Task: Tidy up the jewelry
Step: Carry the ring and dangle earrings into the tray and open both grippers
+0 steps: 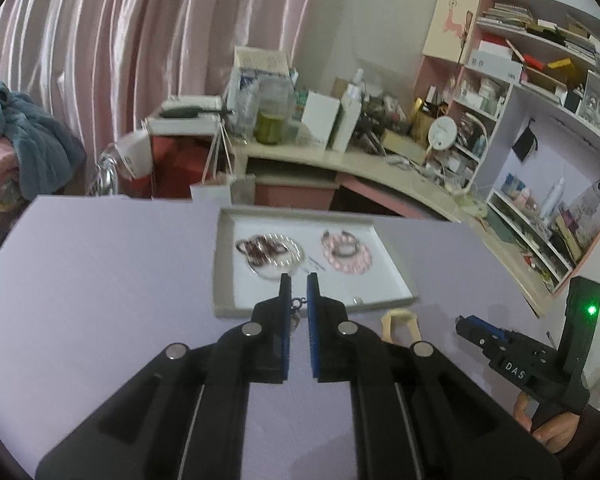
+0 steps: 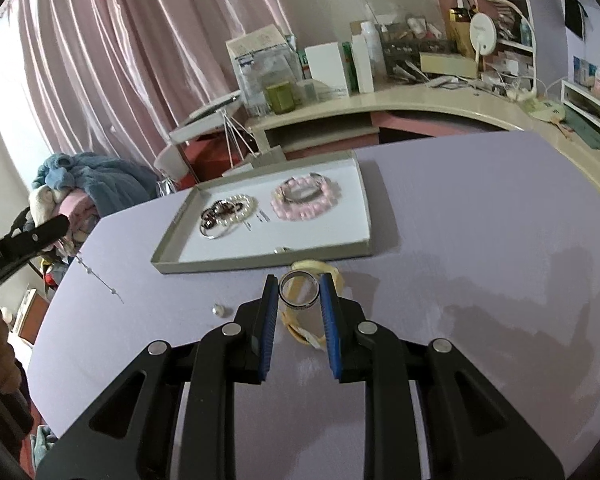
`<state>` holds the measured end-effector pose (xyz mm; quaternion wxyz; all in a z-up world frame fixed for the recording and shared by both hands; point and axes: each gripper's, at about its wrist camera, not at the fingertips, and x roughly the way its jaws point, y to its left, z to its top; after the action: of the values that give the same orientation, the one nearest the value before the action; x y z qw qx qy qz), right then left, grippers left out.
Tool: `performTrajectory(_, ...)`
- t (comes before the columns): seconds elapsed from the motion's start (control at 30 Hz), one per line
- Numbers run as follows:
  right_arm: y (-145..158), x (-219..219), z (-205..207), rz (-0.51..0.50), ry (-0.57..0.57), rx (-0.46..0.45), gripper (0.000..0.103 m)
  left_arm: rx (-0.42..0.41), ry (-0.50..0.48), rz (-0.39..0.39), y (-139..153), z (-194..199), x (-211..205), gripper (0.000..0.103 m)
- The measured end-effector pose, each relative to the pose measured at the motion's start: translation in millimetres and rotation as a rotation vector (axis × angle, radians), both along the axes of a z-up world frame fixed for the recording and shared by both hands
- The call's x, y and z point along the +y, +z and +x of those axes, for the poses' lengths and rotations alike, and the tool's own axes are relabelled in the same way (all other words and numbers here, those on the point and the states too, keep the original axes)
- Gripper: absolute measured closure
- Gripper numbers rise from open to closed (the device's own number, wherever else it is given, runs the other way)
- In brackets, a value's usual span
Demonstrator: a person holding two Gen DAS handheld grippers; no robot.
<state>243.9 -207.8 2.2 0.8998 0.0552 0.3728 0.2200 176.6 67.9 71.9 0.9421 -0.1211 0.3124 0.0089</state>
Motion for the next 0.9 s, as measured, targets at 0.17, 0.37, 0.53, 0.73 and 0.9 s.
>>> performTrajectory(0.17,3.6,4.8,2.0,0.005,0.011,-0.013,0.081,-0.013,0.021,0.010,10.5,-0.6,4.5,0.095)
performTrajectory(0.37,17.1,9.2,10.2,0.003,0.025,-0.055,0.081,-0.019,0.022,0.020,15.5,5.4,4.9,0.095)
performTrajectory(0.53,30.8,16.4,23.7,-0.004,0.038,-0.093,0.081,-0.021,0.013,0.005,20.5,20.6,9.9,0.095)
performTrajectory(0.73,46.8,35.5,56.1,-0.030,0.058,-0.137,0.081,-0.031,-0.010,0.009,30.3,49.2,13.6,0.095)
performTrajectory(0.9,29.8,51.4,91.2,-0.059,0.057,-0.094,0.081,-0.041,-0.024,0.033,38.2,75.6,14.4,0.095)
